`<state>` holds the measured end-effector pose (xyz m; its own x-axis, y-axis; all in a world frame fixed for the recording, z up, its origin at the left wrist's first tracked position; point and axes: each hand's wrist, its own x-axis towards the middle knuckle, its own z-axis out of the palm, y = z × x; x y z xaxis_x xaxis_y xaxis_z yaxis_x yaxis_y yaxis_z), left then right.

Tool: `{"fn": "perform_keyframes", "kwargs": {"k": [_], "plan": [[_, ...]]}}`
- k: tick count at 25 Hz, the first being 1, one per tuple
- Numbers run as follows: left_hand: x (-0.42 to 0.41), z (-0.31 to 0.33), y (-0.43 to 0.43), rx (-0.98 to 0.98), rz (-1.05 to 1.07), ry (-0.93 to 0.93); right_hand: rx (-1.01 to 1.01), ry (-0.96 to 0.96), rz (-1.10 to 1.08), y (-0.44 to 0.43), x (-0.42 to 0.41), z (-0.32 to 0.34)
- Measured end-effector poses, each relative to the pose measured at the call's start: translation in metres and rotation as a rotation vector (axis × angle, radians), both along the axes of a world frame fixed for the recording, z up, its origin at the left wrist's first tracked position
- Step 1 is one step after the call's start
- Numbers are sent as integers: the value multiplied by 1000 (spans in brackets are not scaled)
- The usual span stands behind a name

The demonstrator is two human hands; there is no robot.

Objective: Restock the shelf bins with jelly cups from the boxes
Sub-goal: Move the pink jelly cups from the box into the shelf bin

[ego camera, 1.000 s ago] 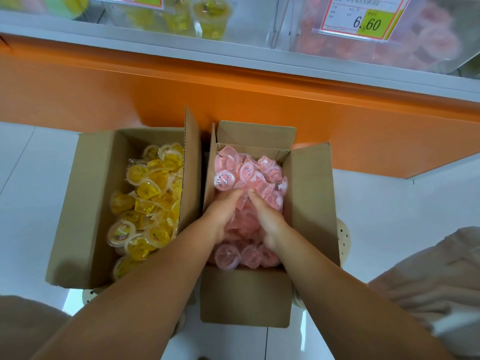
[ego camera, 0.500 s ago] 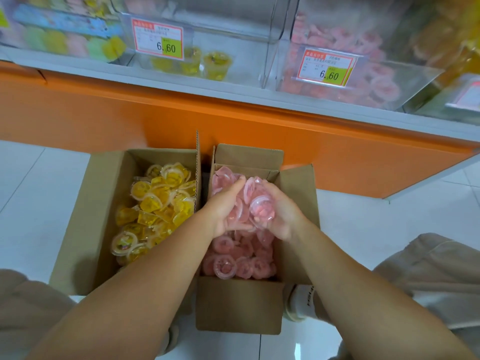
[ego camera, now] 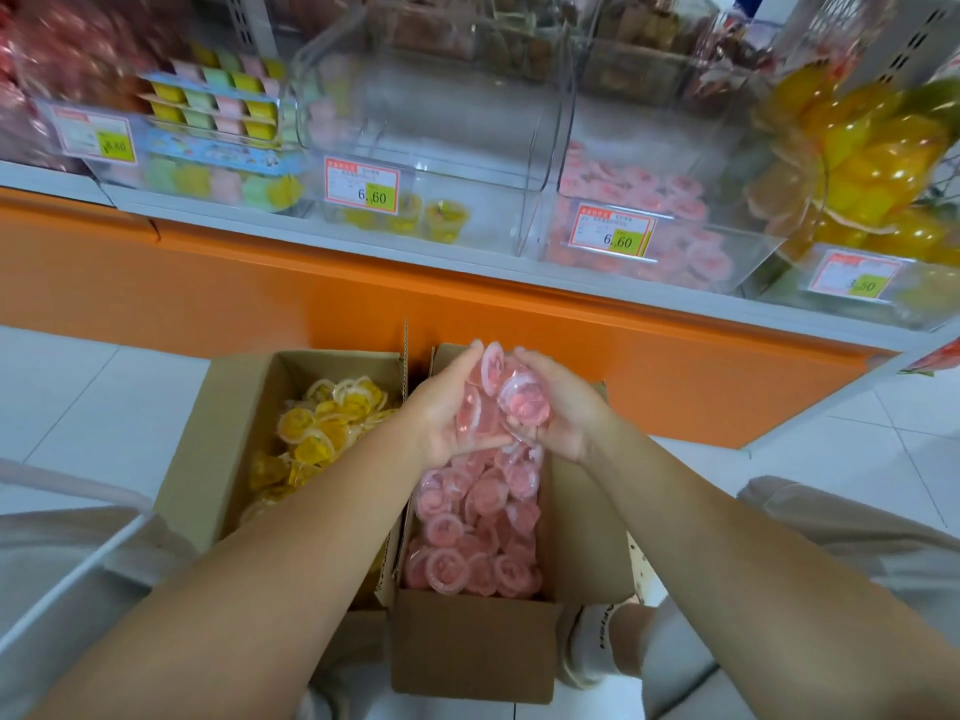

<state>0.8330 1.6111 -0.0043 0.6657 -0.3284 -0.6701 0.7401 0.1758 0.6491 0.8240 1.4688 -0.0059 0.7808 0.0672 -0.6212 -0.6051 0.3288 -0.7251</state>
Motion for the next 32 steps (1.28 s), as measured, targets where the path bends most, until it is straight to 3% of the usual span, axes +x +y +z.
{"fn": "perform_keyframes", "kwargs": {"k": [6,15,18,24,28,32], "plan": [[5,22,0,-3,37,-30,-148,-18,49,4,4,31],[34,102,20,-96,-33,-120,-143,-164,210,1,32,126],[44,120,24,-163,-22,-140,-65,-188,139,-2,44,137],[62,132,21,-318,33,-129,-109,-327,56,-18,60,161],[81,145,20,-392,46,-170,-272,-524,-39,-46,84,188],[102,154,19,-417,134,-191,-621,-491,-246,-87,146,191]]}}
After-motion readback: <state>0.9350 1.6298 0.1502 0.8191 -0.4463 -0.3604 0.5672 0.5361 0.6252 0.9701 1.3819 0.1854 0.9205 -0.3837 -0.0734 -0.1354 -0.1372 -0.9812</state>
